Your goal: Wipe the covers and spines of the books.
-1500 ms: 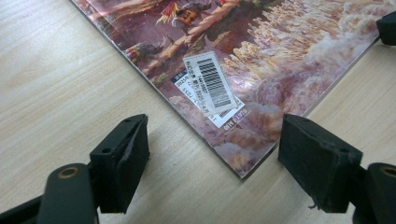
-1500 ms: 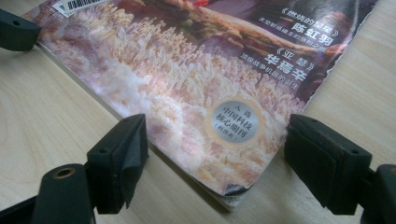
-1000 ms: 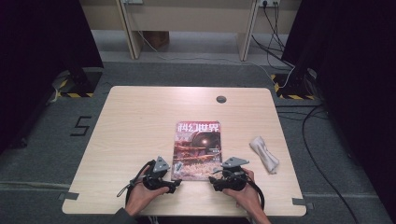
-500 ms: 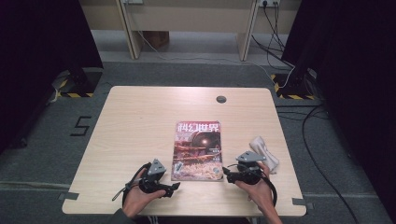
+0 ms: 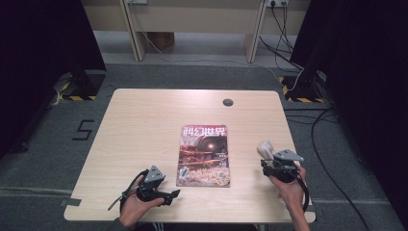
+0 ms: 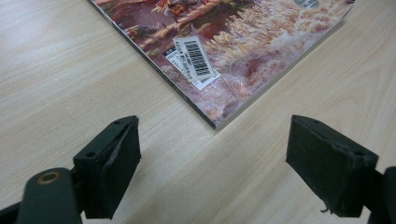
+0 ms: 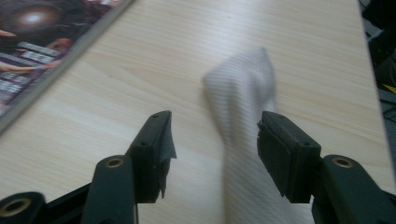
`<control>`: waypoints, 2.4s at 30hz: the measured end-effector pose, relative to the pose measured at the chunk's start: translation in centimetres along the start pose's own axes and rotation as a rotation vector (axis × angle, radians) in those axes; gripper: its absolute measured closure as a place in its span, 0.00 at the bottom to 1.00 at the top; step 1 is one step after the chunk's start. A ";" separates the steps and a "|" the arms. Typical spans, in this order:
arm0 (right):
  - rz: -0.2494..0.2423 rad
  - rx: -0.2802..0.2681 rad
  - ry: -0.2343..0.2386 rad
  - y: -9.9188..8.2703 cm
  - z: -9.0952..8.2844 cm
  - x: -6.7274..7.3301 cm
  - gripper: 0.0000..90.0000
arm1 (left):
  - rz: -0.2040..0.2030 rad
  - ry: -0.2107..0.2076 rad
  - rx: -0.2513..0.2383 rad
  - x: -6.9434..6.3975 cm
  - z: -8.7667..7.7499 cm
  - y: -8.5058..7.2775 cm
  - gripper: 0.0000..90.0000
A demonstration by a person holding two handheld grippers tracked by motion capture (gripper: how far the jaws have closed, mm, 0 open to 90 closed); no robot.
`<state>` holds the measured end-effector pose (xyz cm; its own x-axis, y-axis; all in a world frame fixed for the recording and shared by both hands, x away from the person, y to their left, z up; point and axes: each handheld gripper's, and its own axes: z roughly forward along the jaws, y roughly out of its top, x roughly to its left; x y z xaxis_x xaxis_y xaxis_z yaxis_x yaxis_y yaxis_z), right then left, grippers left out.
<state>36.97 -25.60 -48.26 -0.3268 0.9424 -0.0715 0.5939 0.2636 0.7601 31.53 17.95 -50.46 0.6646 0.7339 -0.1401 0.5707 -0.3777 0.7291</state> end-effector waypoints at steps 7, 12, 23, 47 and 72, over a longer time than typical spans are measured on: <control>0.011 0.031 -0.041 -0.5 0.5 -1.8 0.59 | 0.008 -0.008 0.007 -0.2 0.2 0.0 0.19; -0.015 0.063 -0.039 -0.6 1.5 -2.1 0.70 | 0.005 -0.004 0.006 -0.1 0.3 0.0 0.19; -0.043 0.057 -0.012 0.8 4.3 -1.3 0.79 | 0.011 -0.005 0.014 -0.1 0.4 0.1 0.19; -0.008 0.001 0.051 3.3 4.5 1.0 0.41 | 0.016 -0.011 0.011 -0.3 0.4 0.2 0.19; -0.009 -0.021 0.232 1.7 1.1 6.2 0.18 | 0.013 -0.005 0.010 -0.1 0.4 0.3 0.18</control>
<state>36.77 -19.10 -48.10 -0.4938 0.8667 0.0702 0.5755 0.2652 0.7736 31.84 17.54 -50.55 0.6739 0.7266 -0.1340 0.5670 -0.3924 0.7242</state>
